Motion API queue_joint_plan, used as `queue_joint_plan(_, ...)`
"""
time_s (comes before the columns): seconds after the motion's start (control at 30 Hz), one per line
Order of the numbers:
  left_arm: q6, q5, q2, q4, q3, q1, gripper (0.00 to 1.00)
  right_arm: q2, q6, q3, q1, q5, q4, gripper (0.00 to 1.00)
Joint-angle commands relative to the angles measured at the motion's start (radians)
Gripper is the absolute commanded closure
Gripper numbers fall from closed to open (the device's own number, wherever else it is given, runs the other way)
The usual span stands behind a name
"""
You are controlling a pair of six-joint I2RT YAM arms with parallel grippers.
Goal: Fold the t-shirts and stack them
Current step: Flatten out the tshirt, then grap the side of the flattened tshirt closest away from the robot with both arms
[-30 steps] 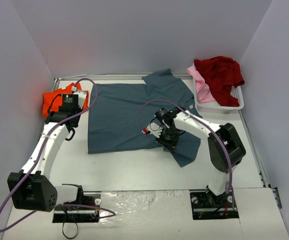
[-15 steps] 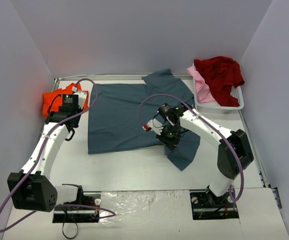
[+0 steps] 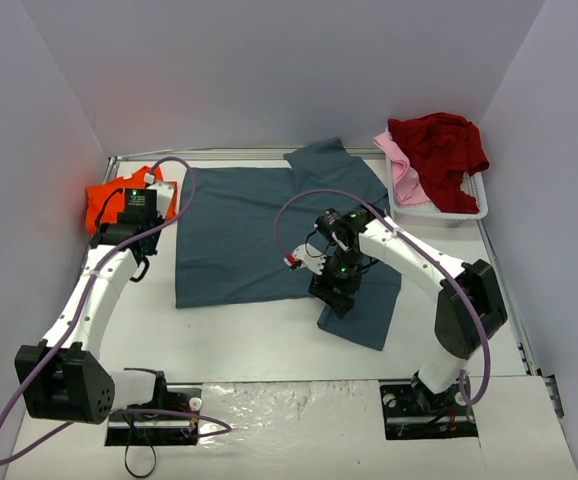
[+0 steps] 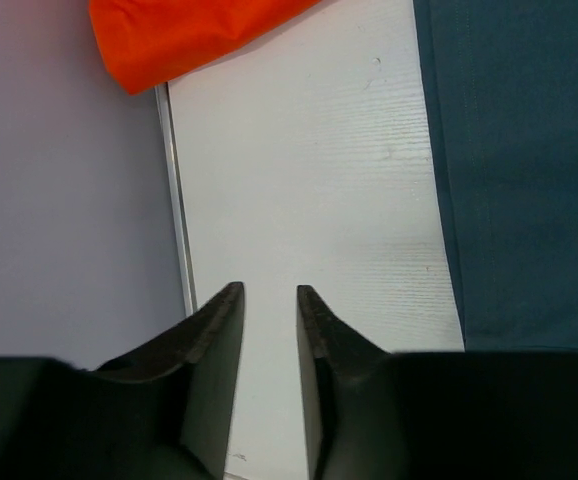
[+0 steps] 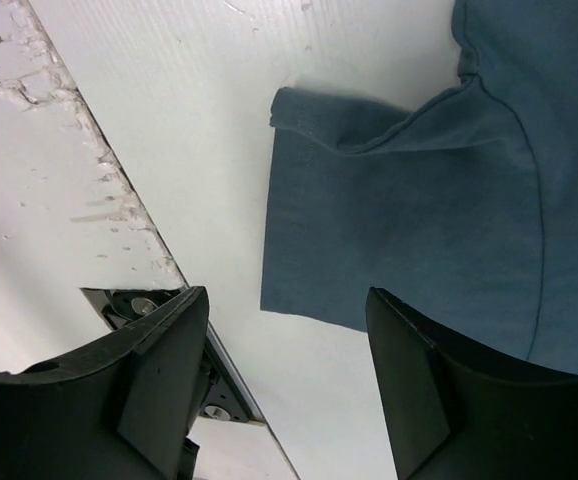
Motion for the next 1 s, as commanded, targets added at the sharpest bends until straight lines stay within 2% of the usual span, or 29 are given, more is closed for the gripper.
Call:
queue_joint_plan(0.0,-0.008,0.018,-0.008,-0.021,0.042,0.000,0.78,-0.071,0.033,0.014,0.005,0.054,-0.052,0.39)
queue_joint_plan(0.13,0.057,0.104,-0.024,-0.035,0.013,-0.019,0.81,-0.128,0.078,-0.044,0.002,0.177,-0.005,0.39)
queue_joint_plan(0.23,0.116,0.107,-0.051,-0.032,-0.048,-0.095,0.76,-0.192,0.096,-0.084,-0.029,0.214,0.047,0.39)
queue_joint_plan(0.37,0.179,0.063,-0.066,-0.044,-0.127,-0.262,0.73,-0.264,0.098,-0.115,-0.130,0.214,0.110,0.30)
queue_joint_plan(0.53,0.248,0.064,-0.084,-0.084,-0.191,-0.373,0.70,-0.323,0.104,-0.139,-0.225,0.249,0.153,0.29)
queue_joint_plan(0.7,0.314,0.012,-0.100,-0.046,-0.297,-0.396,0.67,-0.338,0.121,-0.190,-0.267,0.249,0.204,0.30)
queue_joint_plan(0.97,0.367,0.075,-0.112,-0.014,-0.414,-0.396,0.59,-0.258,0.160,-0.196,-0.308,0.300,0.291,0.29)
